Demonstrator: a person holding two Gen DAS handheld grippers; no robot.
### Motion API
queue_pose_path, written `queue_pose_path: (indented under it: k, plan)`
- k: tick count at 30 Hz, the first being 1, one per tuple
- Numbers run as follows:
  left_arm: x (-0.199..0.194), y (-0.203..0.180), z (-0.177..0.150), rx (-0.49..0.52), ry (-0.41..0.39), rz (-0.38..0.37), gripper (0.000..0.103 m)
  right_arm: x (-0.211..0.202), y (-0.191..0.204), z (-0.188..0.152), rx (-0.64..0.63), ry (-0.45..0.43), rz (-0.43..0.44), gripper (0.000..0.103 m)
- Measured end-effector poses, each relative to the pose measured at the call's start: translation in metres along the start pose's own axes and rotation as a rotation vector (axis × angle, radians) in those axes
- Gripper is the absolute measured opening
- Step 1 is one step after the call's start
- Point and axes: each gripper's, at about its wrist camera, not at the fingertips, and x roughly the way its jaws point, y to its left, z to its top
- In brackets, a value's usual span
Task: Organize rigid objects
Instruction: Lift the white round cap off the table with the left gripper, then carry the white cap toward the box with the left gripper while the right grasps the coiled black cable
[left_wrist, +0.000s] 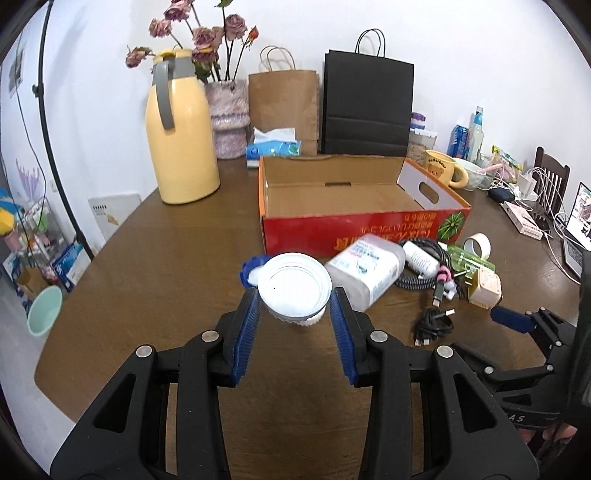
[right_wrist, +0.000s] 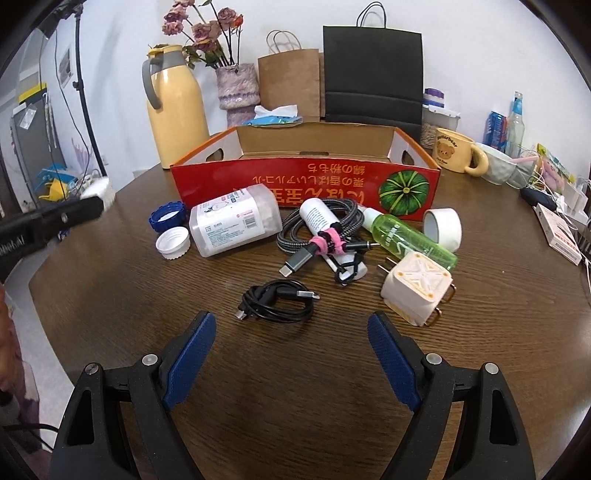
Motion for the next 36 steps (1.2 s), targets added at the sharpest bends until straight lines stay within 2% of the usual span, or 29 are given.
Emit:
queue_pose_path:
  k: [11,22,28,31,36]
  plan:
    - [-0.002,0.002,0.019,0.041,-0.030,0.004,0.035,0.019,0.005,0.008,-0.002,0.046,0.019,0.089]
    - [0.003,0.005,0.017,0.025,-0.017,-0.009,0.035,0.047,0.008,0.016,-0.003,0.104,0.038,0.088]
    - [0.005,0.005,0.014,0.017,-0.011,-0.019,0.035,0.051,0.004,0.015,0.010,0.112,0.019,0.065]
    - [0.005,0.005,0.013,0.015,-0.010,-0.024,0.035,0.049,0.003,0.013,0.003,0.106,0.020,0.061]
    - [0.005,0.005,0.012,0.015,-0.011,-0.024,0.035,0.045,0.003,0.010,0.000,0.103,0.020,0.060]
